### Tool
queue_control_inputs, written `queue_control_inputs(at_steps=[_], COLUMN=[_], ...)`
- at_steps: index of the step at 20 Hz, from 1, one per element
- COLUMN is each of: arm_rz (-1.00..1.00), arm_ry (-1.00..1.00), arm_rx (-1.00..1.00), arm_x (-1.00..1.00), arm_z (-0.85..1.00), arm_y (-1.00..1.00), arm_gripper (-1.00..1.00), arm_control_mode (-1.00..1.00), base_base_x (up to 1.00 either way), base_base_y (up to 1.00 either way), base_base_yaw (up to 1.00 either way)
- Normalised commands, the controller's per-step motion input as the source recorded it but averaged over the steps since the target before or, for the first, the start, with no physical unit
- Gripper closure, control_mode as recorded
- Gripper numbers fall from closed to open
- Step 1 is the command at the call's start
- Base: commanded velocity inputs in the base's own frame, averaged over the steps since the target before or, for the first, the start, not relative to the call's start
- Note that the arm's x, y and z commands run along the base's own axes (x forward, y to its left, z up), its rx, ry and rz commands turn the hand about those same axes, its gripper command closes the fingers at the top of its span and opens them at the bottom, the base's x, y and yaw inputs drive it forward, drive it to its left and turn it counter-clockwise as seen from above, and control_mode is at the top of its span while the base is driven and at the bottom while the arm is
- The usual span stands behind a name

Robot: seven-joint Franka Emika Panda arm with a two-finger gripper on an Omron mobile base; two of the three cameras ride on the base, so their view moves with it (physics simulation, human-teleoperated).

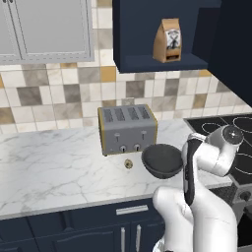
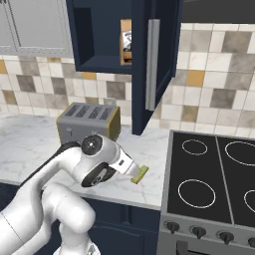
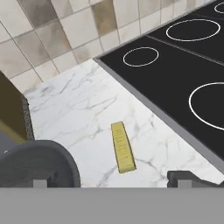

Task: Pick the egg and butter from the fridge and place them by the bowl for mixing.

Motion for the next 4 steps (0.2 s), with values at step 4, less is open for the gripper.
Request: queue_control_inputs(at_steps=[4], arm_rz=[0.09], arm_ry=[0.08], arm_rx=[0.00], arm_x=[-0.51], arm_z=[0.50], arm_y=[0.24], arm_gripper=[-1.00], arm_control_mode=[-1.00], base_base_x=[0.00], base_base_y=[0.00], base_base_yaw=[0.00])
